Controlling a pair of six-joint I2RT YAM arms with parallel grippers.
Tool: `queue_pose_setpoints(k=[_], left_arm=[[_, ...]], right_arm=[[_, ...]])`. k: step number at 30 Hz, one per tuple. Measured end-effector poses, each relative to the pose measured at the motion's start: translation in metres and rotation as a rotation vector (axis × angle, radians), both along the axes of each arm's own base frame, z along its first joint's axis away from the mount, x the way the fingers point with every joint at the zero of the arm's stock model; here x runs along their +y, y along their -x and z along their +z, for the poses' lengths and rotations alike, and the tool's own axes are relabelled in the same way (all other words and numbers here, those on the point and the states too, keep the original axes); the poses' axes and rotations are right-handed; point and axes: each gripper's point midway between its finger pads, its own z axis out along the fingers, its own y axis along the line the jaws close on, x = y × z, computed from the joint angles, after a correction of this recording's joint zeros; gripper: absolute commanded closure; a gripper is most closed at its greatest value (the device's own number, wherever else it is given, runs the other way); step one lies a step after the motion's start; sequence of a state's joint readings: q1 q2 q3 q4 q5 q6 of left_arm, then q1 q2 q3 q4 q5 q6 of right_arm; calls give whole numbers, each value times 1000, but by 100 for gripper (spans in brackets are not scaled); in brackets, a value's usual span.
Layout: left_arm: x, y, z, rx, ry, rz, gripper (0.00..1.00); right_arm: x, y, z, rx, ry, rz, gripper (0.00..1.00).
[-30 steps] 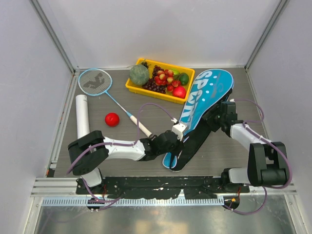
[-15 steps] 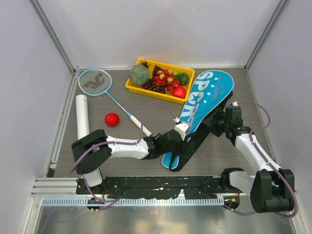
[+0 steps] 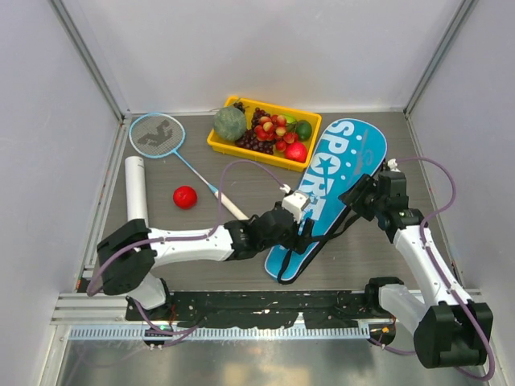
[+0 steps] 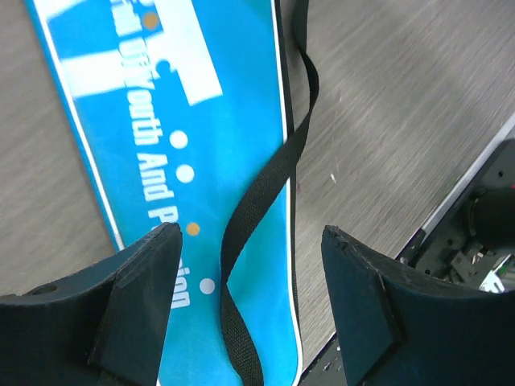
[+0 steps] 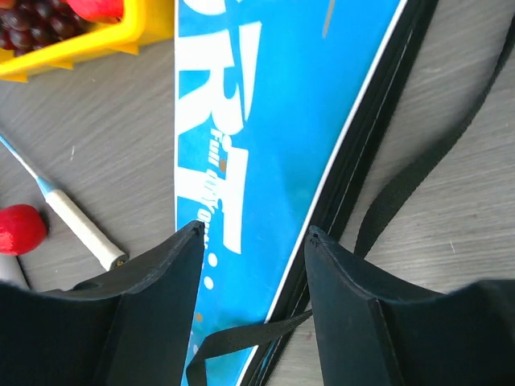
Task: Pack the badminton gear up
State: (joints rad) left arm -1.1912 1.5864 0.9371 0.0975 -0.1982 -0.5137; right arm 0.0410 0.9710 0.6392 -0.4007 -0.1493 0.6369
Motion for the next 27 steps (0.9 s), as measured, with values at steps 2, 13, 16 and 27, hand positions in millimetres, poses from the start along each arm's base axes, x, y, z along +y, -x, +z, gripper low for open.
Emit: queue_pose_setpoints(k=[2, 13, 16, 27], left_arm=[[2, -5, 15, -22, 4, 19, 20], [113, -109, 46, -7, -139, 591, 30], [174, -144, 34, 58, -170, 808, 35], [232, -163, -27, 271, -249, 1105, 37]], right_arm=[[-1, -3, 9, -33, 9, -1, 44], [3, -3, 7, -41, 13, 45, 44], [6, 0, 15, -84, 2, 63, 44], [18, 2, 33, -168, -43, 120, 44]])
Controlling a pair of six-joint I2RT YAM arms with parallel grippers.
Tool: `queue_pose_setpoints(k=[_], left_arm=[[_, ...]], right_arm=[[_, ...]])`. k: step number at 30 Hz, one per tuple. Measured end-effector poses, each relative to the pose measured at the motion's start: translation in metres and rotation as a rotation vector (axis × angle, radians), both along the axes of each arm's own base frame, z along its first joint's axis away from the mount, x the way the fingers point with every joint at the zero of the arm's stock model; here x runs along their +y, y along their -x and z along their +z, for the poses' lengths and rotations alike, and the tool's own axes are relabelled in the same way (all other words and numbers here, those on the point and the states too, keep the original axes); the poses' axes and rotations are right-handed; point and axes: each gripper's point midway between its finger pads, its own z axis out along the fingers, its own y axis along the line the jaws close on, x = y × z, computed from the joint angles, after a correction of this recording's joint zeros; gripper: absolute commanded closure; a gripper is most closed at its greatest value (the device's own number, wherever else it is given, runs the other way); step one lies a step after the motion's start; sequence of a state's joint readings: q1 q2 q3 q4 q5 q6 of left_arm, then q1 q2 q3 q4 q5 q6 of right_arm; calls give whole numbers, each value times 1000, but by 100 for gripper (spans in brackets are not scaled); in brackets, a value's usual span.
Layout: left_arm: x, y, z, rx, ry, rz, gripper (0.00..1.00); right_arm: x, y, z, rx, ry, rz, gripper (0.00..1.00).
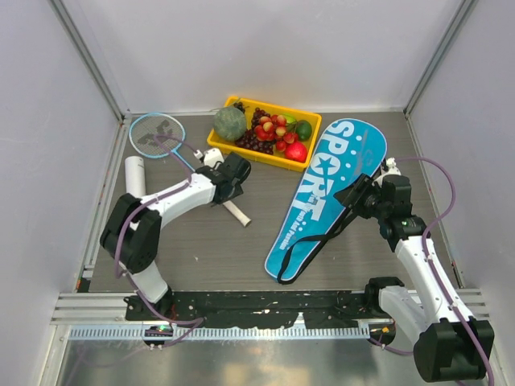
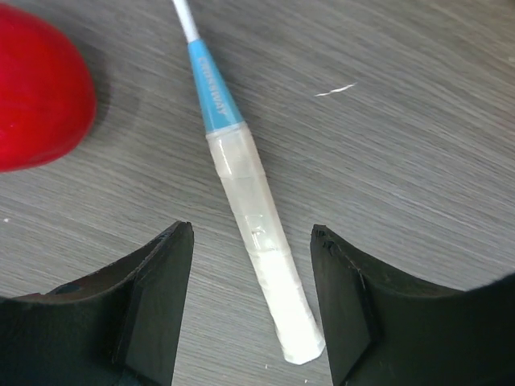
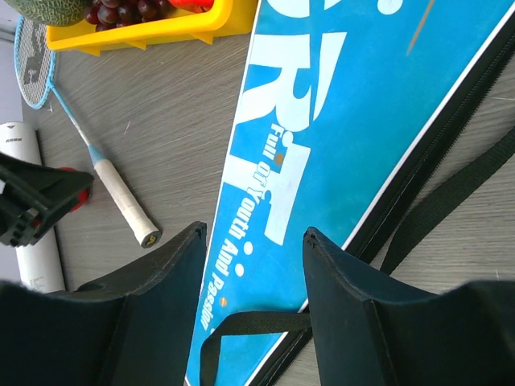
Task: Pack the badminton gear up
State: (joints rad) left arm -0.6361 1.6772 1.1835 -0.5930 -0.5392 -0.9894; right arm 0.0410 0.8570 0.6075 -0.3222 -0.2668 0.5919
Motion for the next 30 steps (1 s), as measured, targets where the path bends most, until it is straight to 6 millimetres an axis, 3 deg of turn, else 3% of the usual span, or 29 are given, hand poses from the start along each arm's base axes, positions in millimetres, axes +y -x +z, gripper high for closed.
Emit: queue_pose_setpoints(k=[11, 17, 22, 27, 30], left_arm=[[12, -2, -57, 167, 65, 130, 40], [11, -6, -66, 197, 85, 159, 44], [9, -10, -66, 204, 90, 170, 56], [12, -10, -65, 211, 89, 193, 79], [16, -9, -62, 219, 73, 196, 99]], right_arm=[[4, 0, 3, -9, -15, 19, 45], [4, -2, 5, -20, -21, 16, 45], [5, -4, 8, -32, -26, 16, 45], [6, -4, 8, -33, -29, 21, 45], [6, -4, 9, -33, -30, 22, 45]])
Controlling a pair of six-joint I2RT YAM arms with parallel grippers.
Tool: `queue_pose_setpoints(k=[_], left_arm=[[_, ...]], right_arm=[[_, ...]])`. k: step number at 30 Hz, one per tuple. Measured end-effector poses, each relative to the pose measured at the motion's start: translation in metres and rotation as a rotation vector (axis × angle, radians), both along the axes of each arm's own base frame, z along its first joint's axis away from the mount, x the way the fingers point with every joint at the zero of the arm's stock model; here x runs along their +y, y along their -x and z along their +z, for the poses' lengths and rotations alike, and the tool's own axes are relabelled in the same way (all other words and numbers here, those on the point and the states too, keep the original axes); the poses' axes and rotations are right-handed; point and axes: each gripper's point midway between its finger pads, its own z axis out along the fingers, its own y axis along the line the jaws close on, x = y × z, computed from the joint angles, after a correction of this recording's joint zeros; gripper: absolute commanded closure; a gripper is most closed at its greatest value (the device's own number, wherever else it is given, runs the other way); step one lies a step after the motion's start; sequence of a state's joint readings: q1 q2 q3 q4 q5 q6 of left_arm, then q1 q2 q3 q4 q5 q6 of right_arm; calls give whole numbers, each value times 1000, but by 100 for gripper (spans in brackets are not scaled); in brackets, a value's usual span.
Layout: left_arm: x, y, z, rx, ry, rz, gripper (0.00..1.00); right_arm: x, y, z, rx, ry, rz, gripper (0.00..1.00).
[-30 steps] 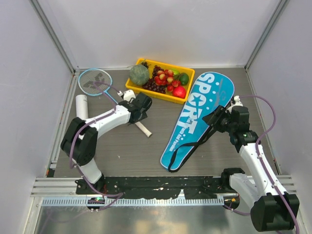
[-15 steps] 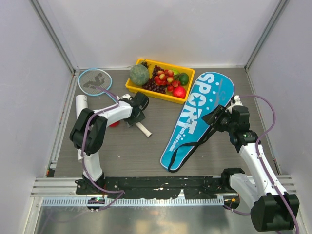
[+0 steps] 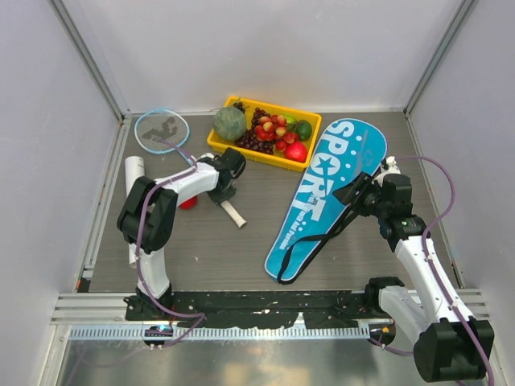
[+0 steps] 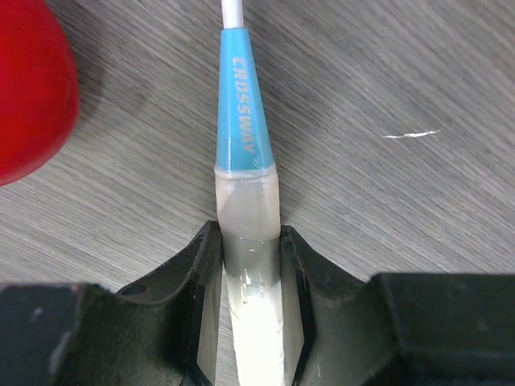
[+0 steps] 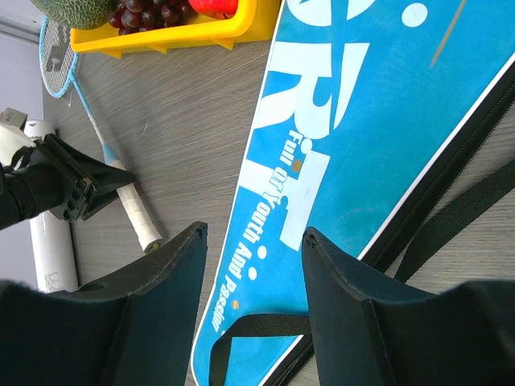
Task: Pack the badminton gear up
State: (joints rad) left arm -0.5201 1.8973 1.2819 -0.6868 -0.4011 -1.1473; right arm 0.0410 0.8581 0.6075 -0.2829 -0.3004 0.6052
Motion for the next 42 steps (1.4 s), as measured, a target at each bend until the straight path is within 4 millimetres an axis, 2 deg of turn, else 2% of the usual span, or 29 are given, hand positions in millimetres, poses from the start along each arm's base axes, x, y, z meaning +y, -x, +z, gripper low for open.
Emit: queue_pose_setpoints(k=[6, 17, 20, 25, 26, 30, 37, 42], left_arm=[[5, -6, 21, -31, -26, 11, 100], [32, -5, 110, -237, -43, 61, 100], [40, -2, 131, -299, -37, 76, 100], [52, 16, 145, -351, -20, 83, 100], [54, 19, 145, -356, -17, 82, 100], [62, 34, 139, -367, -19, 63, 100], [79, 62, 135, -423, -19, 3, 100], [89, 75, 148, -529, -8, -52, 100]], right_arm=[[4, 1, 2, -3, -14, 21, 44], [23, 8, 3, 1, -30, 88, 43], [36, 11, 7, 3, -48, 122, 39], [87, 21, 16, 28, -104, 249, 29], [102, 22, 18, 42, -122, 279, 28], [144, 15, 20, 79, -176, 327, 23], [219, -30, 26, 109, -241, 352, 21], [274, -61, 33, 94, -283, 404, 23]])
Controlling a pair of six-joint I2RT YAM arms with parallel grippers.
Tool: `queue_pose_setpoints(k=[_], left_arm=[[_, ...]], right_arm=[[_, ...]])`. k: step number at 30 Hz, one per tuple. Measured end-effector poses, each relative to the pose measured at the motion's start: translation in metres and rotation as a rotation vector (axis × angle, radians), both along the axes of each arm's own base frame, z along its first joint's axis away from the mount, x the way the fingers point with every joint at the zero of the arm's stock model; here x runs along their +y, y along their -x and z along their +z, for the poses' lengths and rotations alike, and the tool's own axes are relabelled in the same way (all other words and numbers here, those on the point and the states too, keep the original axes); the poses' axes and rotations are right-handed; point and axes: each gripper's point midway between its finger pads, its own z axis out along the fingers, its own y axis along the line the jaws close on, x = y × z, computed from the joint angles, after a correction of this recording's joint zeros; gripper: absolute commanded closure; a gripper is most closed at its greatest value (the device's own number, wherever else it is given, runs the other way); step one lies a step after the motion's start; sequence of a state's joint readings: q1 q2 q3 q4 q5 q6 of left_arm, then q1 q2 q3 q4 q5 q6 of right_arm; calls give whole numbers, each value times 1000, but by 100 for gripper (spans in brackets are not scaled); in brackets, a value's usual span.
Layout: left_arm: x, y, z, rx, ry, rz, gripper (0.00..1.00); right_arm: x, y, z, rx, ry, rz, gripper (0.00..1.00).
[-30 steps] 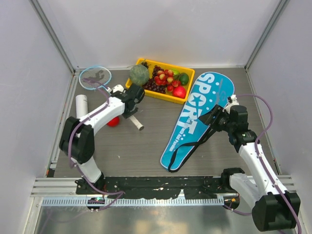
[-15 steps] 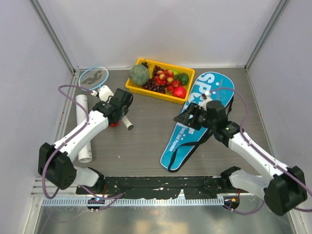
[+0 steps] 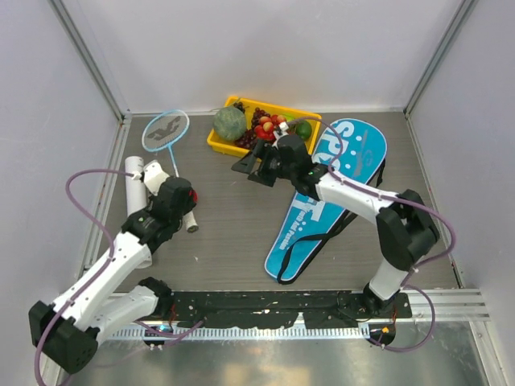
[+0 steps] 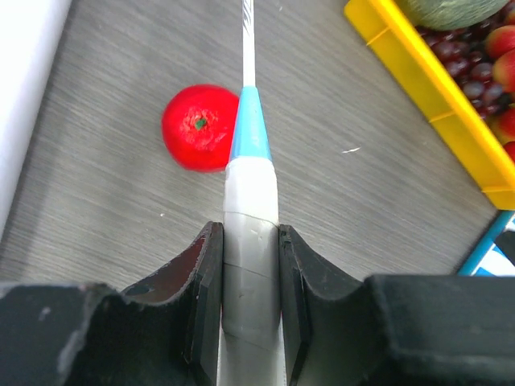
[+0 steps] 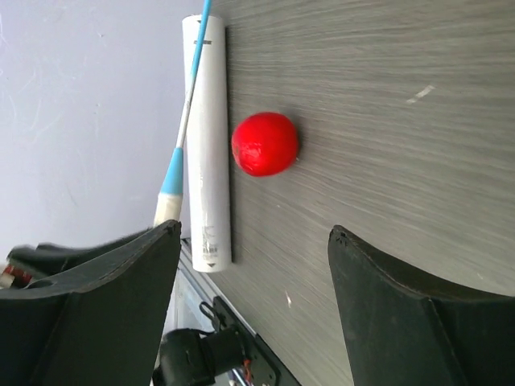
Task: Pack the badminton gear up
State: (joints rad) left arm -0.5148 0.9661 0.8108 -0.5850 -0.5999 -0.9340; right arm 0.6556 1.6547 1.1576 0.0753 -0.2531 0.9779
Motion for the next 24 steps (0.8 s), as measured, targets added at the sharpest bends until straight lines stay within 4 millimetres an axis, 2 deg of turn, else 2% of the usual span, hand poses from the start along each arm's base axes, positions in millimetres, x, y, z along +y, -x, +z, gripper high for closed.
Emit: queue_pose_setpoints(k=[5, 8, 11, 15, 19, 24], left_arm=[[7, 8, 26, -112, 10, -37, 100], [8, 14, 31, -149, 19, -58, 100], [10, 20, 28, -162, 20, -73, 100], [15, 28, 17, -167, 2, -89, 100], [18, 33, 6, -172, -14, -100, 100], [20, 37, 1, -201, -16, -115, 100]], right_arm=[[36, -13, 6, 0, -32, 38, 24], [56, -17, 12, 2, -56, 57, 25], [79, -18, 14, 13, -83, 81, 25], [119, -21, 13, 38, -131, 124, 27], [153, -21, 0, 82, -155, 146, 29], [175, -18, -24, 149, -161, 151, 32]])
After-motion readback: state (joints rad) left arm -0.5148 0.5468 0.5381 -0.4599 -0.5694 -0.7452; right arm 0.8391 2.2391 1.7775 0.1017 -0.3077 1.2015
